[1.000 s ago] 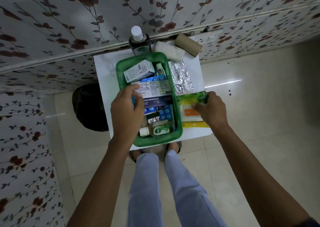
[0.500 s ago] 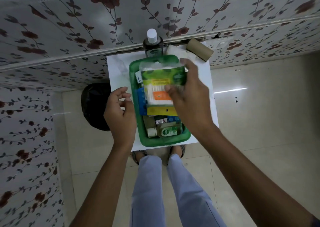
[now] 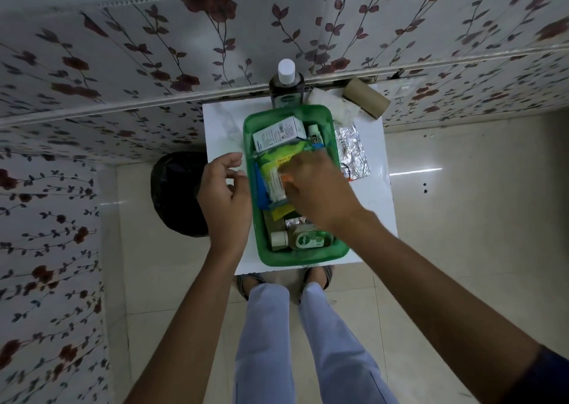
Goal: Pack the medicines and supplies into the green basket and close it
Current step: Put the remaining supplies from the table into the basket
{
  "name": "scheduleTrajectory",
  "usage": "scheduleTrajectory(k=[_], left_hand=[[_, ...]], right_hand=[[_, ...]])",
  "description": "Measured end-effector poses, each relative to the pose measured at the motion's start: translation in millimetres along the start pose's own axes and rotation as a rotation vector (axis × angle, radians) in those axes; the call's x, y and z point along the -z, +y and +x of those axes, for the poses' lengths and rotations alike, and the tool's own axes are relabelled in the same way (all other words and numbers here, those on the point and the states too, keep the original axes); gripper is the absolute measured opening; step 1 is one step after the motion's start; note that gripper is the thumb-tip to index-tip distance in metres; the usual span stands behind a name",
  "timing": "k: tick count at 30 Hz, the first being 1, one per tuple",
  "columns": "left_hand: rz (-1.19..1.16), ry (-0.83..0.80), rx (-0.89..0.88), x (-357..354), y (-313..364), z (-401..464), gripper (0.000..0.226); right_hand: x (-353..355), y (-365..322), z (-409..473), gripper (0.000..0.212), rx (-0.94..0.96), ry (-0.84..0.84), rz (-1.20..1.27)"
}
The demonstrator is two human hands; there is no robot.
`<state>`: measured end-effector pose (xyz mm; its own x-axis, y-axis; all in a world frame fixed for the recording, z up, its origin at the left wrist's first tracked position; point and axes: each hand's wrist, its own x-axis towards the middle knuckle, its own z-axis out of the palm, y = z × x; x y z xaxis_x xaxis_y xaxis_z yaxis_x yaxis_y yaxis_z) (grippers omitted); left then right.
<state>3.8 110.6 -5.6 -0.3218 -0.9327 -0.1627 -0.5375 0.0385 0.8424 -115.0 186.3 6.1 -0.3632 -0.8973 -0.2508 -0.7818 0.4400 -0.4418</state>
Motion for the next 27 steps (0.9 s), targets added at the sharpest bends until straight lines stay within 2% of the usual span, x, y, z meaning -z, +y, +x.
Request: scheduleTrajectory(k=[2, 4, 7, 11, 15, 19, 22, 27], left_hand=[[-0.012, 0.003, -0.014, -1.5, 5.7, 5.3, 0.023], [-0.015, 0.008, -0.029, -1.9, 10.5, 10.2, 0.023], [-0.026, 0.005, -0.030, -1.1, 15.1, 15.2, 0.022], [-0.040, 0.002, -0.035, 2.5, 17.7, 18.7, 0.022], [-0.082, 0.030, -0.004, 10.4, 20.8, 15.5, 0.022], [-0.137, 0.066, 0.054, 17.5, 15.8, 5.8, 0.021], [-0.159, 0.068, 0.106, 18.6, 10.6, -6.2, 0.021], [-0.135, 0.029, 0.135, 16.4, 2.5, -22.4, 0.022]], right_hand=[[17.7, 4.4, 21.9, 0.034, -0.087, 0.234, 0.172], [31.9, 12.2, 50.7, 0.039, -0.167, 0.392, 0.236], [36.2, 23.0, 93.1, 0.045, -0.209, 0.382, 0.283], [31.6, 26.0, 112.2, 0.035, -0.197, 0.312, 0.347], [44.1, 16.2, 88.4, 0.031, -0.183, 0.467, 0.503], [64.9, -12.5, 30.5, 0.026, -0.172, 0.646, 0.760], [66.3, -22.5, -11.0, 0.019, -0.269, 0.548, 0.863], [25.2, -17.7, -53.1, 0.013, -0.429, 0.317, 0.763]])
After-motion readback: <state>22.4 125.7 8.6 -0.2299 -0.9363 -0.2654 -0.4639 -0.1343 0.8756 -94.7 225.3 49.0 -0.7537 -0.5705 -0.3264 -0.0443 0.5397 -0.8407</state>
